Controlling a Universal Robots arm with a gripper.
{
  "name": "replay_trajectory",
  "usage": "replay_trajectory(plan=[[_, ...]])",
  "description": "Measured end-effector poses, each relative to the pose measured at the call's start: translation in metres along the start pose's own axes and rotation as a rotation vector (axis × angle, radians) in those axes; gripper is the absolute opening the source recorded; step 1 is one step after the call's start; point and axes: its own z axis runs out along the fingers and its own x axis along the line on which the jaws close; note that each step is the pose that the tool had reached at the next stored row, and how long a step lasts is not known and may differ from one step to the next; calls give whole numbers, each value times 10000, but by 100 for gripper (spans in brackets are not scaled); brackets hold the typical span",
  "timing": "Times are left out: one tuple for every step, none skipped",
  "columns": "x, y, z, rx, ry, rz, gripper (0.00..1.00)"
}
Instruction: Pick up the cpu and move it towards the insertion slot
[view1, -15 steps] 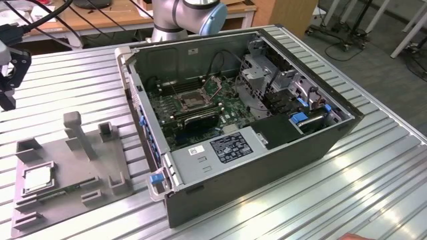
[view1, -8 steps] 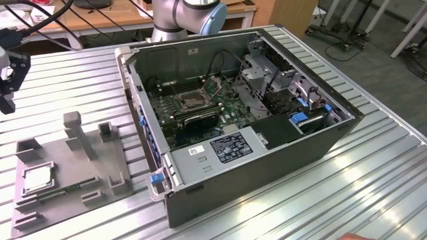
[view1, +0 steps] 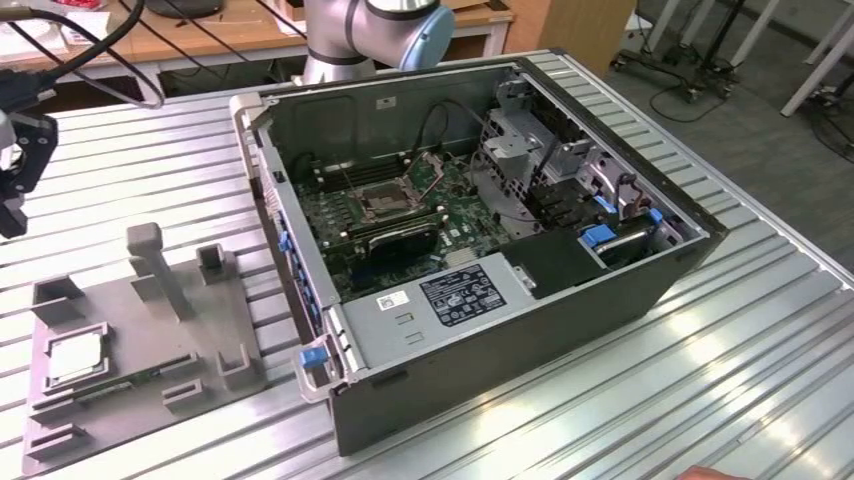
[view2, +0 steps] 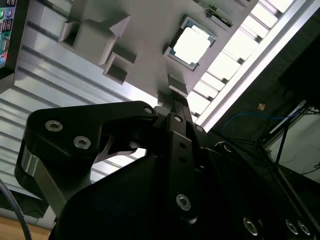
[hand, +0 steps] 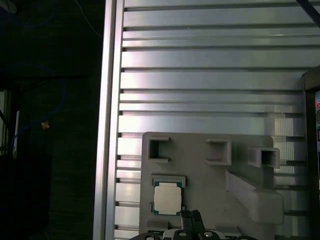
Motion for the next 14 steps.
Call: replay_trajectory(plan=[[6, -5, 7, 0, 0, -1, 11], [13, -10, 13, 0, 0, -1, 11], [20, -15, 20, 0, 0, -1, 11], [27, -20, 27, 0, 0, -1, 11], [34, -24, 32, 0, 1, -1, 11], [40, -29, 39, 1, 0, -1, 11], [46, -33, 45, 0, 0, -1, 11], [52, -37, 50, 1, 1, -1, 11], [58, -41, 56, 1, 0, -1, 11], [65, -45, 61, 2, 1, -3, 11], [73, -48, 66, 2, 1, -3, 11], [80, -51, 74, 2, 0, -2, 11], [88, -55, 82, 2, 0, -1, 11], [95, -59, 92, 1, 0, -1, 11]])
